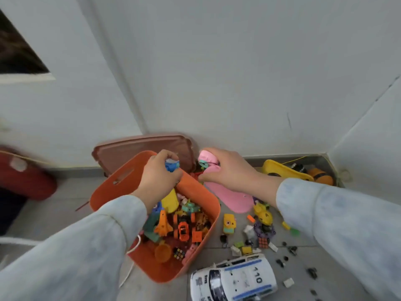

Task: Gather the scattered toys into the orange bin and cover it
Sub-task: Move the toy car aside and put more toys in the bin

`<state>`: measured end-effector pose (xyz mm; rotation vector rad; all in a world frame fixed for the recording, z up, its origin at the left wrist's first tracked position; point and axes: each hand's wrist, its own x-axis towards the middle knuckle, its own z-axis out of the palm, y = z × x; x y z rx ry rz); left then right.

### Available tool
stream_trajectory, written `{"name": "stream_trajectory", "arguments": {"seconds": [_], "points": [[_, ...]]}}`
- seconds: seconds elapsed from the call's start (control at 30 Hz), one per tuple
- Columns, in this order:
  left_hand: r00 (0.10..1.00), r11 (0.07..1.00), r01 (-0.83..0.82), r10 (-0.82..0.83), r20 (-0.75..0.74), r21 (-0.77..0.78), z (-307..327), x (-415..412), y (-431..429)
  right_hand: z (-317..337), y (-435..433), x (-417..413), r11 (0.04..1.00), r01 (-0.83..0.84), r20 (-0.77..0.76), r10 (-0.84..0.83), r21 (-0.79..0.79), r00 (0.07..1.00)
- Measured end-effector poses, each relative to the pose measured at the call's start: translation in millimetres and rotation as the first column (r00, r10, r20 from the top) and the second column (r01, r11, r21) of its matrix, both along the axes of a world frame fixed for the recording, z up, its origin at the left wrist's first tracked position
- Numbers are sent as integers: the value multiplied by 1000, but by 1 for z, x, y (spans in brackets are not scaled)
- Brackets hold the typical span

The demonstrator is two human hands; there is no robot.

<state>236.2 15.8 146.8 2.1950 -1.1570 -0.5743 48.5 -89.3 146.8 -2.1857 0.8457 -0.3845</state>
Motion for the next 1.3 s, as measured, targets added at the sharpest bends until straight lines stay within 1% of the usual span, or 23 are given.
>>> {"name": "stream_trajectory", "arguments": {"seconds": [0.17,0.27,0.4,0.5,0.63,0.77,0.87,0.93,1.07,1.13,1.2,1.3], "points": [[996,986,-74,66,60,152,-25,47,41,-28,30,39,997,11,35,-14,82,999],[996,977,-81,71,56,198,-39,56,53,-44,42,50,995,-5,-18,7,104,1000],[997,968,-62,47,68,243,-47,53,56,-48,45,52,992,-30,-103,42,119,994],[997,979,-35,21,72,199,-43,47,52,-45,42,46,998,-34,-102,40,58,994],[997,994,32,-38,67,101,-36,24,37,-47,29,23,997,8,-116,-17,-81,993],[994,995,102,-102,48,4,-39,-19,19,-59,7,-23,981,45,-240,-90,-186,967],[968,965,235,-221,115,-119,-47,-53,8,-72,-11,-66,965,96,-348,-179,-242,920],[928,918,354,-322,187,-179,-52,-78,-4,-80,-21,-101,959,155,-407,-244,-238,880],[852,831,515,-469,234,-209,-57,-117,-23,-96,-31,-159,936,260,-521,-348,-235,780],[820,799,567,-523,233,-201,-62,-138,-31,-107,-31,-186,915,320,-533,-403,-245,744],[788,771,612,-575,220,-175,-69,-159,-37,-119,-27,-209,898,364,-527,-439,-246,728],[778,774,624,-601,181,-110,-89,-178,-40,-135,-16,-231,871,439,-503,-487,-221,714]]}}
